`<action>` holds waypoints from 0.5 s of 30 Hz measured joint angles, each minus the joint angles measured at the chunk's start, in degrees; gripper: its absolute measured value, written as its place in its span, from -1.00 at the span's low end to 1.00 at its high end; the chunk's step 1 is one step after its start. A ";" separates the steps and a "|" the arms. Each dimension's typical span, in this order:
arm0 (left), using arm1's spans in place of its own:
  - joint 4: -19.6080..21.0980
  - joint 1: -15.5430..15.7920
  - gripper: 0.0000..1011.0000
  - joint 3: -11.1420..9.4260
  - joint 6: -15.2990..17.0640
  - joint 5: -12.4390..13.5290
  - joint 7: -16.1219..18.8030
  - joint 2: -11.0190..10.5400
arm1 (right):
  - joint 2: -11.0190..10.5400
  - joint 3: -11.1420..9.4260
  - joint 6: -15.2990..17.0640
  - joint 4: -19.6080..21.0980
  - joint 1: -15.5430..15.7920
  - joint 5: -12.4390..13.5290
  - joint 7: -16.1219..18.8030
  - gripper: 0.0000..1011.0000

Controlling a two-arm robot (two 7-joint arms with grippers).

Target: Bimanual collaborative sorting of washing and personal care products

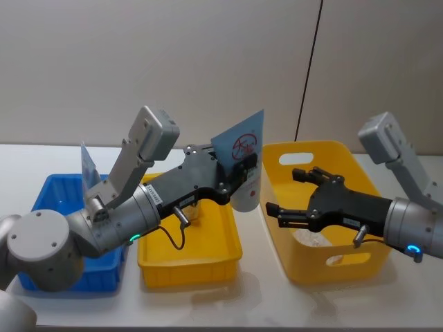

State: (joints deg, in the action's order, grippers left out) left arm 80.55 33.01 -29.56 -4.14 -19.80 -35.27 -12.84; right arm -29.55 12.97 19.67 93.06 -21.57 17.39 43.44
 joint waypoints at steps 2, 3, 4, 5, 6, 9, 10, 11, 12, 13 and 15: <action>0.00 0.00 -0.51 0.00 0.00 0.00 0.00 0.00 | -0.04 0.41 -0.15 -0.23 -0.38 0.04 0.45 0.99; 0.00 0.00 -0.51 0.00 0.00 0.00 0.00 0.00 | -0.06 0.86 -0.34 -0.52 -0.84 0.04 0.90 0.99; 0.00 0.00 -0.51 0.00 0.00 0.00 0.00 0.00 | -0.06 1.07 -0.44 -0.66 -1.03 0.04 1.05 0.99; 0.00 0.00 -0.51 0.00 0.00 0.00 0.00 0.00 | -0.06 1.28 -0.57 -0.79 -1.21 0.03 1.20 0.99; 0.00 0.00 -0.51 0.00 0.00 0.00 0.00 0.00 | -0.04 1.76 -0.84 -1.11 -1.61 -0.08 1.45 0.99; 0.00 0.00 -0.51 0.00 0.00 0.00 0.00 0.00 | 0.14 2.72 -1.41 -1.82 -2.52 -0.50 1.74 0.99; 0.00 0.00 -0.51 0.00 0.00 0.00 0.00 0.00 | 0.14 2.72 -1.41 -1.82 -2.52 -0.50 1.74 0.99; 0.00 0.00 -0.51 0.00 0.00 0.00 0.00 0.00 | 0.24 3.15 -1.68 -2.20 -2.91 -0.75 1.80 0.99; 0.00 0.00 -0.51 0.00 0.00 0.00 0.00 0.00 | 0.32 3.44 -1.82 -2.46 -3.18 -0.90 1.81 0.99; 0.00 0.00 -0.51 0.00 0.00 0.00 0.00 0.00 | 0.39 3.70 -1.96 -2.67 -3.39 -1.03 1.83 0.99; 0.00 0.00 -0.51 0.00 0.00 0.01 0.00 0.00 | 0.52 4.16 -2.28 -3.06 -3.82 -1.40 1.84 0.99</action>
State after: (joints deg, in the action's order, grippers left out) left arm 80.55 33.01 -29.56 -4.14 -19.79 -35.26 -12.84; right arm -29.03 17.13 17.38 89.99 -25.39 15.99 45.28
